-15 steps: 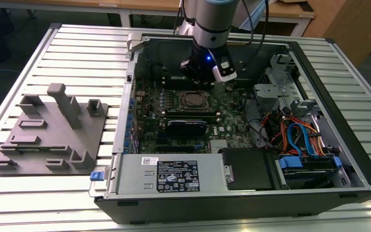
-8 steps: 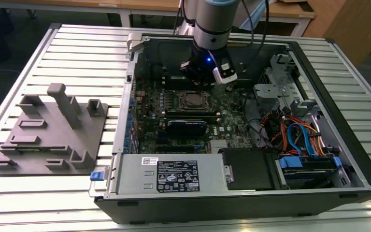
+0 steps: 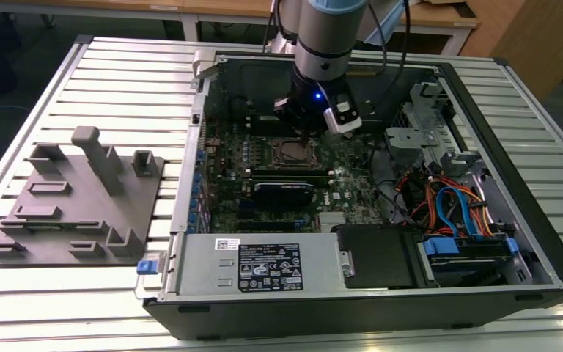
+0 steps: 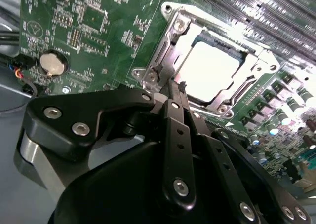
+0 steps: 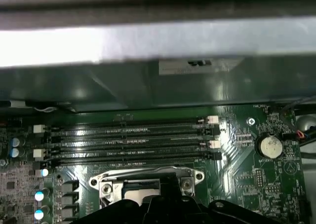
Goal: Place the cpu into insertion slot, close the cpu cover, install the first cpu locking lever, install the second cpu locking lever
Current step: 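Install the second cpu locking lever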
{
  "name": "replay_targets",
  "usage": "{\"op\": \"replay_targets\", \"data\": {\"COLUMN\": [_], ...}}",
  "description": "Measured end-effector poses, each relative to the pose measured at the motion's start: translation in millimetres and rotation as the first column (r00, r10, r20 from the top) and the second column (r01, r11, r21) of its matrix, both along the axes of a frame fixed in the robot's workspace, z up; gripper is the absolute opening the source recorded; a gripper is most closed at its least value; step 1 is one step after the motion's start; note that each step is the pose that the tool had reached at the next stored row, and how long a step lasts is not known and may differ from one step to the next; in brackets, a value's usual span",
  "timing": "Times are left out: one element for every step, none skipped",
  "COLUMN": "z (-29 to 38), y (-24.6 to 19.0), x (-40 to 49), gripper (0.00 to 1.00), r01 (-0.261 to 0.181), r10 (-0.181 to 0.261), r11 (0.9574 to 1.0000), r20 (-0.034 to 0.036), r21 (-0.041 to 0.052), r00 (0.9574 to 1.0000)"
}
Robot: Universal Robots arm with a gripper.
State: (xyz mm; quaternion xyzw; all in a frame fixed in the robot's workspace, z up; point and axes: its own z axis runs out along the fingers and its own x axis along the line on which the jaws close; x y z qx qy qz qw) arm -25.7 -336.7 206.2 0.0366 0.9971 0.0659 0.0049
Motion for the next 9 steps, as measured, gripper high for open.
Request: {"op": "replay_targets", "data": {"z": [0.0, 0.0, 0.0, 0.0, 0.0, 0.0, 0.0, 0.0, 0.0], "y": [-0.3, -0.3, -0.3, -0.4, -0.4, -0.5, -0.5, -0.5, -0.5], "x": [0.0, 0.0, 0.0, 0.0, 0.0, 0.0, 0.0, 0.0, 0.0], "gripper": [0.1, 0.1, 0.1, 0.1, 0.1, 0.1, 0.1, 0.1, 0.1], "r01": [0.0, 0.0, 0.0, 0.0, 0.0, 0.0, 0.0, 0.0, 0.0], "r10": [0.0, 0.0, 0.0, 0.0, 0.0, 0.0, 0.0, 0.0, 0.0], "r11": [1.0, 1.0, 1.0, 1.0, 1.0, 1.0, 1.0, 1.0, 1.0], "r20": [0.0, 0.0, 0.0, 0.0, 0.0, 0.0, 0.0, 0.0, 0.0], "r21": [-0.0001, -0.0001, -0.0001, -0.0001, -0.0002, -0.0001, -0.0002, -0.0002, -0.0002], "r00": [1.0, 1.0, 1.0, 1.0, 1.0, 1.0, 1.0, 1.0, 1.0]}}
